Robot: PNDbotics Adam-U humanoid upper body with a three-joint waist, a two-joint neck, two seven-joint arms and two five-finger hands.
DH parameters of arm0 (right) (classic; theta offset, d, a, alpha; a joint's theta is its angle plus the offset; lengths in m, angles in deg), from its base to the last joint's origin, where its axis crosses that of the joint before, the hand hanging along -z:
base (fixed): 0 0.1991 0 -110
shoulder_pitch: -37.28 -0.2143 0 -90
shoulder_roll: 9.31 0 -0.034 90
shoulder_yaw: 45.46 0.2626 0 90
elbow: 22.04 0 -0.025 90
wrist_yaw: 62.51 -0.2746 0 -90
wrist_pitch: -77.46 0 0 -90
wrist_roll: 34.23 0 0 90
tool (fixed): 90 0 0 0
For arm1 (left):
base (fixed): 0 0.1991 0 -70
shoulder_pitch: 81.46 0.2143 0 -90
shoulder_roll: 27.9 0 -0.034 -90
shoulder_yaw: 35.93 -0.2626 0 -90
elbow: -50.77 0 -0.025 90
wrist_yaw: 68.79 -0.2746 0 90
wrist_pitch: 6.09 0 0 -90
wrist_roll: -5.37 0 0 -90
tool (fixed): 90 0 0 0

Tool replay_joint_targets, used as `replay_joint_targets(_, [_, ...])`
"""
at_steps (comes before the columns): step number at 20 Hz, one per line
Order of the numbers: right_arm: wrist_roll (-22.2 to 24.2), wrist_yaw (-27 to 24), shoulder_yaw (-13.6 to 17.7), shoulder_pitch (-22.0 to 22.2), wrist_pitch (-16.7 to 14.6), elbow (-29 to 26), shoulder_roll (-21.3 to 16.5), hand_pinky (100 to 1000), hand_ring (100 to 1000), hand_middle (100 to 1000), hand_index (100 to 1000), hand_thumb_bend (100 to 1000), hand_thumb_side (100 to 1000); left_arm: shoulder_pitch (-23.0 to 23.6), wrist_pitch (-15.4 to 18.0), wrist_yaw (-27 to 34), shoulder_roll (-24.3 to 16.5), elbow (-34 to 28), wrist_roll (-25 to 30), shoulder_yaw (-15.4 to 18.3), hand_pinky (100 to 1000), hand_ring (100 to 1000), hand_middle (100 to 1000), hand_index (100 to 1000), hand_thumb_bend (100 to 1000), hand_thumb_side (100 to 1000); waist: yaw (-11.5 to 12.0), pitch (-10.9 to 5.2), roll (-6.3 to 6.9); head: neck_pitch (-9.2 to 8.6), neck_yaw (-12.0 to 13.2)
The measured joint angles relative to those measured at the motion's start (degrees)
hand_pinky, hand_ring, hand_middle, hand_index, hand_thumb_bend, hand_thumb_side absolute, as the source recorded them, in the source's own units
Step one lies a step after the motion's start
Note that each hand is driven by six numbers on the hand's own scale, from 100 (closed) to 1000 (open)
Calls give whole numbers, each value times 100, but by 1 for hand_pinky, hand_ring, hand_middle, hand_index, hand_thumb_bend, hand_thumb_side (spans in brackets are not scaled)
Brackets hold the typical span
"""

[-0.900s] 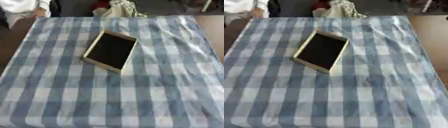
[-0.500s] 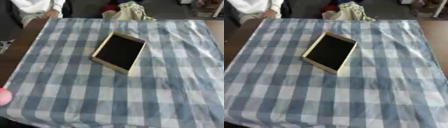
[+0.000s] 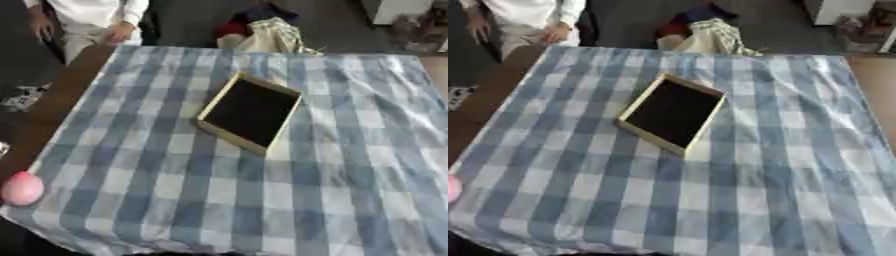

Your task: Pick up objects on the table and place them in the box.

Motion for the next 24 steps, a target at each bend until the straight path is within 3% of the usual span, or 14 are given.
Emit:
replay_joint_targets(11, [-2,9,0,49,47,0,0,777,578,690,731,100,905,-74,222,6,-7,0,713,1,778,995,890,903,100,893,38,-70,6,0,-26])
replay_joint_targets(14, [-5,11,0,58,57,0,0,777,579,690,731,100,905,-102,269,14,-26,1,914,1,783,982,872,896,100,855,64,-97,20,0,-57])
replay_joint_targets(24, [-27,58,5,149,93,0,1,777,578,690,731,100,906,-97,307,-310,-112,33,1543,23,818,972,850,879,360,896,138,-153,38,1,-246])
